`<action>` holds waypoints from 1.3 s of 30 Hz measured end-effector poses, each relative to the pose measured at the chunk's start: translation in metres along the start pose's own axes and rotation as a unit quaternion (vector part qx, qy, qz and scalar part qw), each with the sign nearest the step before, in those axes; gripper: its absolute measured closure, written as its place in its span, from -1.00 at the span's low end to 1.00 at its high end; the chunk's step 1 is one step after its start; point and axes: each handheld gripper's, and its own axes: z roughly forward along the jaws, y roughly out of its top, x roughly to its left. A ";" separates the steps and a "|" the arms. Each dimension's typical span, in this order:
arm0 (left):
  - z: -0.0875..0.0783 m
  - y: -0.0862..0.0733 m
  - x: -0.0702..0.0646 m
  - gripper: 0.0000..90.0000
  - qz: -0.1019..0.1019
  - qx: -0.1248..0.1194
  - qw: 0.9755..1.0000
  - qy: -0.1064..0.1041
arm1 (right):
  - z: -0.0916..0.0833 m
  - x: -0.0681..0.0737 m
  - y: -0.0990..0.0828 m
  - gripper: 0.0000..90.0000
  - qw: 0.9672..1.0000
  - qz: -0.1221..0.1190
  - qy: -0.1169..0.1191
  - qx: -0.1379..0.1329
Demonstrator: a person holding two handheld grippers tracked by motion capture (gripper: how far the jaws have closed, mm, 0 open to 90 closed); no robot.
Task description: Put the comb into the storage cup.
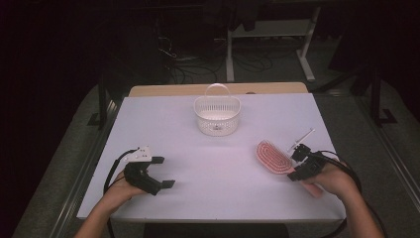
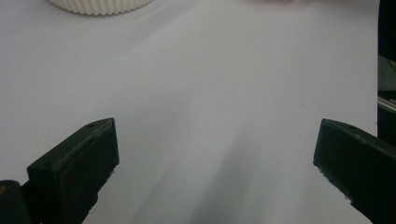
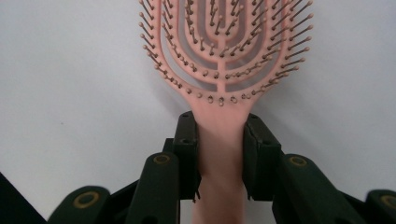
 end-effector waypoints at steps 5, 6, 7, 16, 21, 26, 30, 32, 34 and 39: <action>0.000 0.000 0.000 -0.99 0.001 0.000 1.000 0.000 | -0.009 -0.002 0.002 0.53 0.999 0.001 0.004 -0.040; 0.000 0.000 0.000 -0.99 0.000 0.000 1.000 0.000 | -0.010 -0.003 0.003 0.53 0.999 0.001 0.005 -0.048; 0.000 0.000 0.000 -0.99 0.000 -0.001 1.000 0.000 | -0.012 -0.003 0.003 0.53 0.998 0.002 0.006 -0.056; 0.000 0.000 0.000 -0.99 0.002 0.002 1.000 -0.002 | -0.016 -0.001 0.013 0.53 0.994 -0.004 0.017 -0.105; 0.000 -0.001 0.001 -0.99 0.000 0.001 1.000 -0.002 | -0.017 0.000 0.018 0.53 0.991 -0.008 0.023 -0.133; 0.000 -0.001 0.001 -0.99 0.001 0.001 1.000 -0.003 | -0.019 0.001 0.022 0.53 0.987 -0.012 0.031 -0.156; 0.000 0.000 0.001 -0.99 -0.001 0.001 1.000 -0.002 | -0.022 0.004 0.027 0.53 0.984 -0.016 0.034 -0.176; 0.000 0.000 0.001 -0.99 -0.002 0.001 1.000 -0.003 | -0.023 0.005 0.030 0.53 0.981 -0.020 0.038 -0.188; 0.000 0.000 0.001 -0.99 -0.003 0.000 1.000 -0.003 | -0.025 0.006 0.033 0.53 0.979 -0.023 0.042 -0.199; 0.000 0.000 0.001 -0.99 -0.006 -0.003 1.000 -0.004 | -0.026 0.010 0.041 0.53 0.974 -0.033 0.049 -0.219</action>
